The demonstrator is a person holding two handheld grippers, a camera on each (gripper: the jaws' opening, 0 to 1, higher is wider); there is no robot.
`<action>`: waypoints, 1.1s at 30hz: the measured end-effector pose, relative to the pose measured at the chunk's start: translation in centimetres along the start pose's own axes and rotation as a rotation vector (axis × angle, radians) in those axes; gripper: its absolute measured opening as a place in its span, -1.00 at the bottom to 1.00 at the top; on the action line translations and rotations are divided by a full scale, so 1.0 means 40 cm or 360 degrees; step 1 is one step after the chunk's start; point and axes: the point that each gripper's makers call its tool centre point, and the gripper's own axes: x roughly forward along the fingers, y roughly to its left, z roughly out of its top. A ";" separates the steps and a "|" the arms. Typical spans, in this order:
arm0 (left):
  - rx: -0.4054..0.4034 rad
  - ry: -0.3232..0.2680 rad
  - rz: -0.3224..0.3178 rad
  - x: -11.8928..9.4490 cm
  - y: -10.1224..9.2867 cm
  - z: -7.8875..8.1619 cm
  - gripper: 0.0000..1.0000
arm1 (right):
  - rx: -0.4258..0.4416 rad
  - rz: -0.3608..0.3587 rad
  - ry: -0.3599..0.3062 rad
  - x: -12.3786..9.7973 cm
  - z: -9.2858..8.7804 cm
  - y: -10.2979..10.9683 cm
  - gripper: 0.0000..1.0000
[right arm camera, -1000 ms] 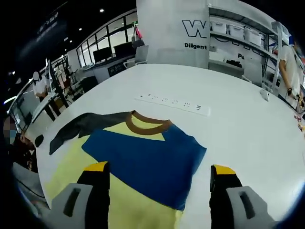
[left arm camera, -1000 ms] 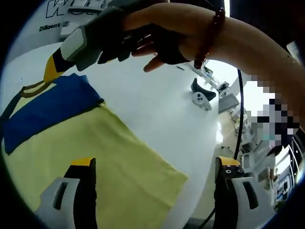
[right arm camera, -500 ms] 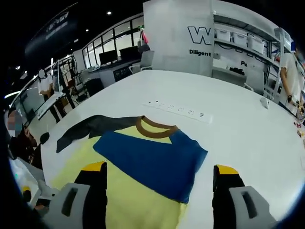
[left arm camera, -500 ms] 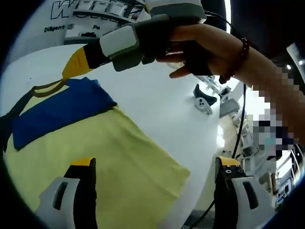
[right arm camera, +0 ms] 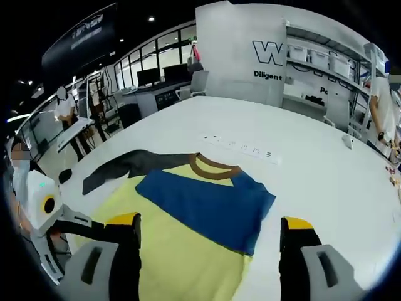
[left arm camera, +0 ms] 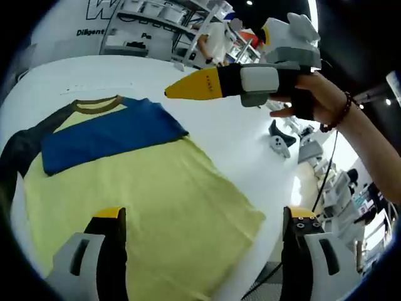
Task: Fold the garment on the visible template until the final outline fits inside the template.
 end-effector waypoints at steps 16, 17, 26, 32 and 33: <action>0.0001 -0.0072 0.0139 -0.087 0.111 0.005 0.97 | -0.0040 0.0061 -0.0019 -0.065 -0.030 0.079 0.75; -0.0014 -0.0075 0.0140 -0.091 0.116 0.004 0.97 | -0.0042 0.0063 -0.0017 -0.068 -0.034 0.083 0.75; -0.0107 -0.0117 0.0218 -0.154 0.200 -0.009 0.96 | -0.0116 0.0096 0.0015 -0.092 -0.091 0.112 0.78; -0.0105 -0.0159 0.0262 -0.181 0.228 0.001 0.97 | -0.0114 0.0140 0.0016 -0.108 -0.102 0.132 0.81; -0.0104 -0.0163 0.0265 -0.184 0.231 0.001 0.97 | -0.0115 0.0138 0.0018 -0.109 -0.103 0.133 0.81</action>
